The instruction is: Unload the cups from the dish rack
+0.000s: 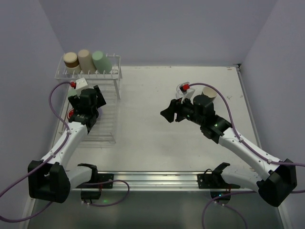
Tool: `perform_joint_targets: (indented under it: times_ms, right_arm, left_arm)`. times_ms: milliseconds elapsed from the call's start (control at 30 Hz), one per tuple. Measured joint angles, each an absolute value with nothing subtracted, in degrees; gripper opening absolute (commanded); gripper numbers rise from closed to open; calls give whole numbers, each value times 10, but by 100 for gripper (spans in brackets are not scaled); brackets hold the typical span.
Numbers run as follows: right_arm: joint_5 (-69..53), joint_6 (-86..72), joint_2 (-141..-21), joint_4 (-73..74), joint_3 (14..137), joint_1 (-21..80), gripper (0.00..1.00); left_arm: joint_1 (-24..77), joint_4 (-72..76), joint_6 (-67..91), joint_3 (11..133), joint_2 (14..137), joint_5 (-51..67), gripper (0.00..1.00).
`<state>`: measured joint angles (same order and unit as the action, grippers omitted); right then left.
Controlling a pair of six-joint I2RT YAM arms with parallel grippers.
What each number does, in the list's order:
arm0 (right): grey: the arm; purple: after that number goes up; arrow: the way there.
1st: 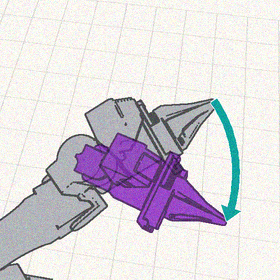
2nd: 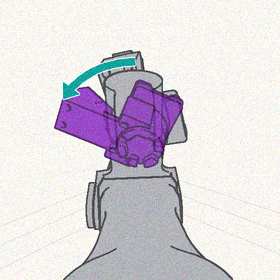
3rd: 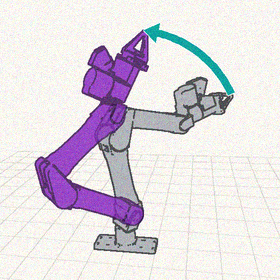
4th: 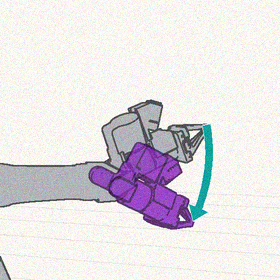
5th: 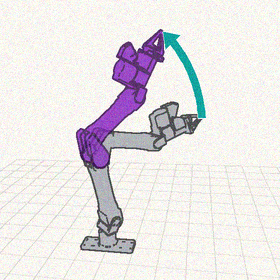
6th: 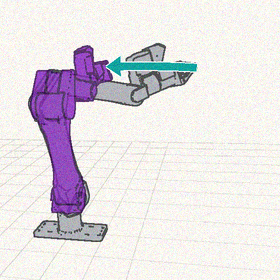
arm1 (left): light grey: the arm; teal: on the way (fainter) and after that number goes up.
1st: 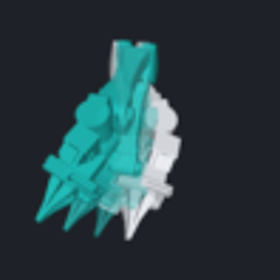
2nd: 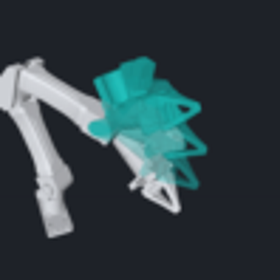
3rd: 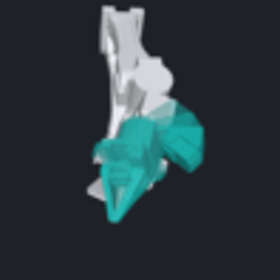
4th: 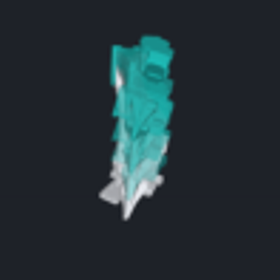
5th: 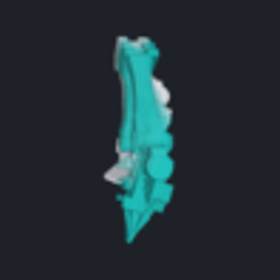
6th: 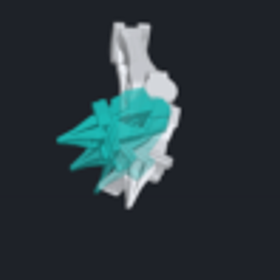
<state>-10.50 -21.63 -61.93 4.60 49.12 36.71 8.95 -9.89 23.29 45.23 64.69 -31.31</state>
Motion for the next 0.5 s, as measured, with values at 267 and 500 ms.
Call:
perform_joint_targets:
  times_ms: [267,500]
  right_arm:
    - [-116,-217,-626,46,491,367,62]
    - [-117,-219,-633,38,491,367,62]
  left_arm:
    - [57,-73,228,452,702,-298,89]
    - [56,-69,230,453,702,-286,58]
